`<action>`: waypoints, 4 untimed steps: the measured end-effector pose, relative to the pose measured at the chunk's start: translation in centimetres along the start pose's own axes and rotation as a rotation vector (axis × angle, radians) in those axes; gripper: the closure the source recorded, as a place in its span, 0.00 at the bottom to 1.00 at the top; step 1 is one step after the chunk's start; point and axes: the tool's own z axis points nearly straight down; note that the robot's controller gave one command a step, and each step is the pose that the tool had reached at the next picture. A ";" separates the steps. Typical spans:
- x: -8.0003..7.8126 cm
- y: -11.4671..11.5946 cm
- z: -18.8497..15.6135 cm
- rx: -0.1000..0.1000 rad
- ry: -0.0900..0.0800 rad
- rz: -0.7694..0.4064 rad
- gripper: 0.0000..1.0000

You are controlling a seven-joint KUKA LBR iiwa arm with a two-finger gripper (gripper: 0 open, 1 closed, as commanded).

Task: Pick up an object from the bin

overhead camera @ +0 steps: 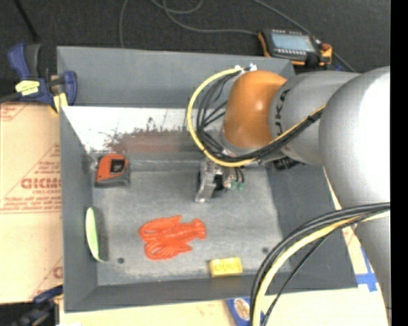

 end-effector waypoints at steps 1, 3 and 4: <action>-1.3 0.4 -1.9 0.003 0.012 -0.009 1.00; -0.8 -3.5 -3.6 0.005 0.010 -0.019 1.00; -1.9 -3.8 -5.7 0.002 0.012 -0.037 1.00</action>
Offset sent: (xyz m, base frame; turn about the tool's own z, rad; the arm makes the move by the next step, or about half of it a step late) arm 0.0100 -0.0402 0.0392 -0.0297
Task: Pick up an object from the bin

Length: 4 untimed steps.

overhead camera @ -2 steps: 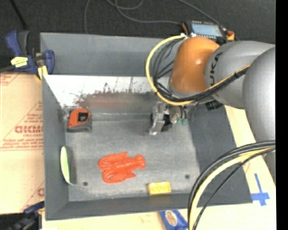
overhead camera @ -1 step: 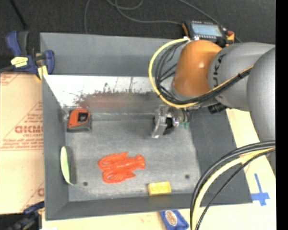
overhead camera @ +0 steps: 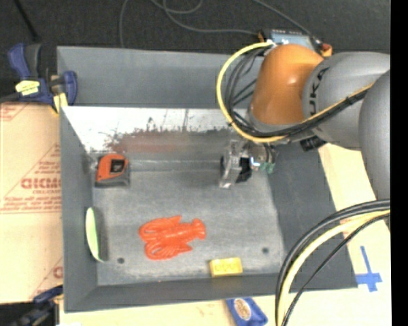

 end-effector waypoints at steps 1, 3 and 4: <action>2.0 -2.1 -5.2 0.002 0.002 -0.038 1.00; 0.4 -3.2 -2.3 0.002 -0.011 -0.077 1.00; 0.2 -1.3 1.4 0.002 0.002 -0.085 1.00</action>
Offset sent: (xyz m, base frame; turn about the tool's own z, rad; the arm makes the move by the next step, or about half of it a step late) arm 0.0073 -0.0194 0.0542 -0.0496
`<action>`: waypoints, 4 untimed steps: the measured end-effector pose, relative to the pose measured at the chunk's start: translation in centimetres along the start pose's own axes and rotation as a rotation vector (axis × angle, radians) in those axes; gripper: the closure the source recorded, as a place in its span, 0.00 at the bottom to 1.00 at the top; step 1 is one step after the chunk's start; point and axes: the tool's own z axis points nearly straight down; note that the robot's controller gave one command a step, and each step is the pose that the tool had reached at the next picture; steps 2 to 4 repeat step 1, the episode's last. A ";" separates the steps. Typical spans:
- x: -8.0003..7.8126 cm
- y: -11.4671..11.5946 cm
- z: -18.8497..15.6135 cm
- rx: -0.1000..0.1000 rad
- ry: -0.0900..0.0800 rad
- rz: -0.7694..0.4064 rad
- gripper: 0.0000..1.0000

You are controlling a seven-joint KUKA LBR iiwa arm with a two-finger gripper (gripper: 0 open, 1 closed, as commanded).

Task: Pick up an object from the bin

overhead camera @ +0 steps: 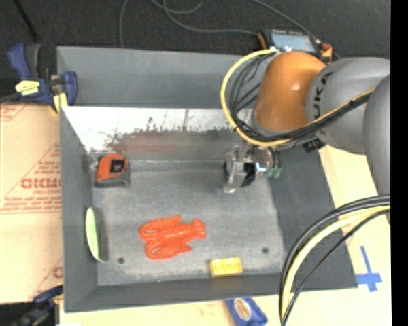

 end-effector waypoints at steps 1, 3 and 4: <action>0.1 0.6 0.2 -0.001 -0.002 -0.007 1.00; 0.1 0.6 0.2 -0.001 -0.002 -0.007 1.00; 0.1 0.6 0.2 -0.001 -0.002 -0.007 1.00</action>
Offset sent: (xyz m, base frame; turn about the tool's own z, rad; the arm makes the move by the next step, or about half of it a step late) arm 0.0146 0.0027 -0.0121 -0.0608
